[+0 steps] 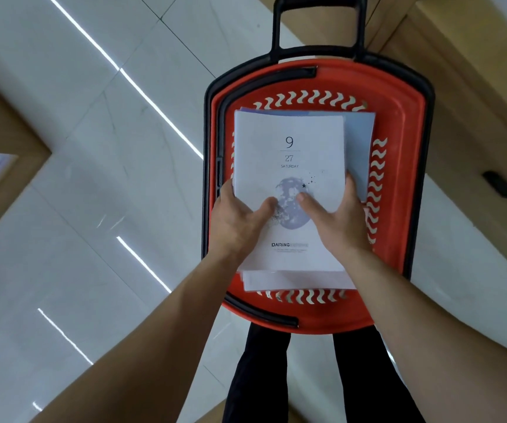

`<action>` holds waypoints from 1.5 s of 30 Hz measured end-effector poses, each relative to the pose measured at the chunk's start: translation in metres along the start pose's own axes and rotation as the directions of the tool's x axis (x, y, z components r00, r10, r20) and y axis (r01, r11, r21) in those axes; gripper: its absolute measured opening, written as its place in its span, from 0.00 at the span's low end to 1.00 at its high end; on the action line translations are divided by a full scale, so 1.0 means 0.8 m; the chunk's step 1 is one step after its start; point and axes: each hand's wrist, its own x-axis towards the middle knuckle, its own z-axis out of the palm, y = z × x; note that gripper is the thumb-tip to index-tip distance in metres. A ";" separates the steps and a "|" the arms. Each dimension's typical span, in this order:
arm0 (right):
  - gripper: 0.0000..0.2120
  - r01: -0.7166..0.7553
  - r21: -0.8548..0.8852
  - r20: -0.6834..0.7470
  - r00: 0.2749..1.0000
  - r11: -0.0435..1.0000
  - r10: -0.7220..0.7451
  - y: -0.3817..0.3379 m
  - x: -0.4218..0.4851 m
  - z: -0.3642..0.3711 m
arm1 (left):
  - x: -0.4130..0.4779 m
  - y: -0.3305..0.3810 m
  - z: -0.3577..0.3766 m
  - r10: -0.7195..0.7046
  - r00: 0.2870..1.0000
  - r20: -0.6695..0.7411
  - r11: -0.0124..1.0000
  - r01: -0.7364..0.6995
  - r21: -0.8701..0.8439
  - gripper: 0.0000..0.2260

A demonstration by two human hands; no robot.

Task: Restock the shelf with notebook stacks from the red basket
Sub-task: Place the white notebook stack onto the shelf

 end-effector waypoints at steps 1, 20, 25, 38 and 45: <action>0.38 0.019 -0.017 -0.005 1.000 1.000 -0.020 -0.005 -0.006 -0.003 | -0.006 0.004 -0.004 0.007 1.000 -0.003 1.000 -0.007 -0.011 0.24; 0.33 0.232 -0.024 -0.240 0.943 0.973 -0.230 -0.288 -0.155 -0.207 | -0.183 0.287 -0.120 0.319 0.948 0.005 0.941 -0.316 -0.125 0.22; 0.30 0.286 -0.042 -0.307 0.908 0.957 -0.285 -0.367 -0.207 -0.281 | -0.246 0.377 -0.143 0.428 0.904 0.010 0.895 -0.423 -0.145 0.19; 0.29 0.328 -0.005 -0.532 0.799 0.945 -0.280 -0.476 -0.237 -0.425 | -0.286 0.577 -0.123 0.618 0.782 0.073 0.786 -0.616 -0.054 0.26; 0.34 0.307 0.011 -0.592 0.769 0.952 -0.241 -0.503 -0.151 -0.466 | -0.221 0.665 -0.079 0.623 0.774 0.114 0.772 -0.632 0.065 0.28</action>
